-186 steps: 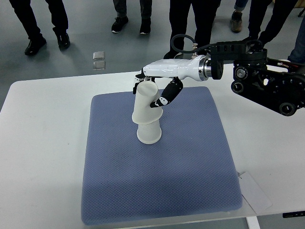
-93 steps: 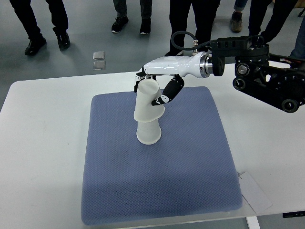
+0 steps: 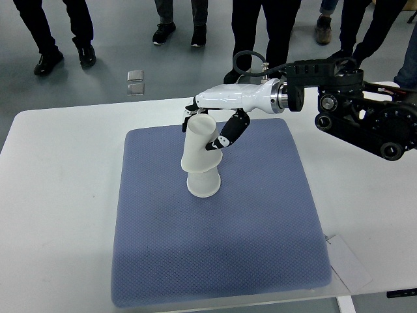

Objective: Stack paper cups
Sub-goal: 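Open the right hand and lift it away from the stacked cups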

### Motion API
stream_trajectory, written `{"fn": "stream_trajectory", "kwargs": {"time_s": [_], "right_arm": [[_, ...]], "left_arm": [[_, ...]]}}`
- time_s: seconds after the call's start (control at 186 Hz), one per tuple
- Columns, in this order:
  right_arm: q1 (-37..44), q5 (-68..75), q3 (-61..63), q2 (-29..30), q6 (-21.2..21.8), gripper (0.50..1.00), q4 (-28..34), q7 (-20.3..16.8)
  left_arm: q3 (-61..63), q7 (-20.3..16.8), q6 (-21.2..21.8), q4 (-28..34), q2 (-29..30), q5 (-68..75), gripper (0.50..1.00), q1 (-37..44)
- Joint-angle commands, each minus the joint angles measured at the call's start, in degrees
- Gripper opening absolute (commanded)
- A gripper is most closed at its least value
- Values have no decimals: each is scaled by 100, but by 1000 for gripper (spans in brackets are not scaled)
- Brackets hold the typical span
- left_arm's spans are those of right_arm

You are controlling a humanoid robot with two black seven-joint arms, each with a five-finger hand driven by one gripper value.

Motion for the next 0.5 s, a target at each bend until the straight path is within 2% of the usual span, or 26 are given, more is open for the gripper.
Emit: {"fn": "stream_trajectory", "kwargs": {"time_s": [0.0,0.495], "right_arm": [[-43,2,1,0,-34,911,-3,0],[-61,64,150,-123,-52,913,-38,0]], "left_arm": [[0,0,0,0,0,0,1000,0],[0,0,0,0,0,0,1000,0]]}}
